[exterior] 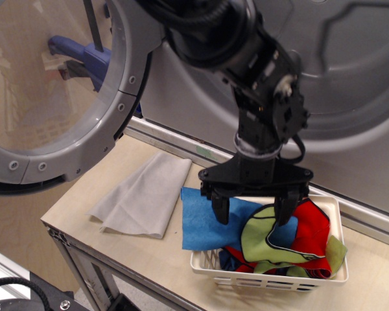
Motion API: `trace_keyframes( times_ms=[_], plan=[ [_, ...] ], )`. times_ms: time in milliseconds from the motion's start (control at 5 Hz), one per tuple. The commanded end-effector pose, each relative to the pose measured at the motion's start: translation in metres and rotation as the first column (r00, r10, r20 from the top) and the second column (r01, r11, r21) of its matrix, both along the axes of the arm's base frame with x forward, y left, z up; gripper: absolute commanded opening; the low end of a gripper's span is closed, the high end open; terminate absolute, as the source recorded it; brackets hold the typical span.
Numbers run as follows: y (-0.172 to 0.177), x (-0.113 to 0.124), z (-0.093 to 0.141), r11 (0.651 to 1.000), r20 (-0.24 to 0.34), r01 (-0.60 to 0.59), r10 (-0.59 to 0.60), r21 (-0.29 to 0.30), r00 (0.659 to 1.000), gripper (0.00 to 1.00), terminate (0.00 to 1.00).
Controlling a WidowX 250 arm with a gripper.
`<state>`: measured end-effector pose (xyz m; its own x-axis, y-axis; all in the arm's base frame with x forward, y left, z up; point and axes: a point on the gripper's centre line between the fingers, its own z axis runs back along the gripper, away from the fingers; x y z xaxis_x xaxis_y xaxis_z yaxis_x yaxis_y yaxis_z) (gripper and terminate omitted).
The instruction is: Put clothes in laundry machine
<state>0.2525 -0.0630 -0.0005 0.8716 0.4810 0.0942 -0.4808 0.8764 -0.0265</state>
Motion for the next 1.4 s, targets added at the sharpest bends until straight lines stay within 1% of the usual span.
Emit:
trace_keyframes(
  times_ms=[0,200,400,600,1000,1200],
  plan=[
    [-0.013,0.005,-0.011,0.993,0.07,0.009,-0.001,-0.116,0.998,1.0,0.0],
    [-0.017,0.01,-0.018,0.989,0.05,-0.006,0.014,-0.15,0.999,1.0,0.0],
    [-0.02,0.014,-0.029,0.99,0.03,-0.009,0.014,-0.142,0.999,1.0,0.0],
    [-0.019,0.017,-0.042,0.992,0.02,-0.014,0.017,-0.123,1.0,1.0,0.0],
    [-0.012,0.021,-0.058,0.997,0.012,-0.024,0.025,-0.068,1.0,1.0,0.0],
    [-0.01,0.02,-0.053,0.998,0.021,-0.035,0.036,-0.061,0.999,0.0,0.0]
  ],
)
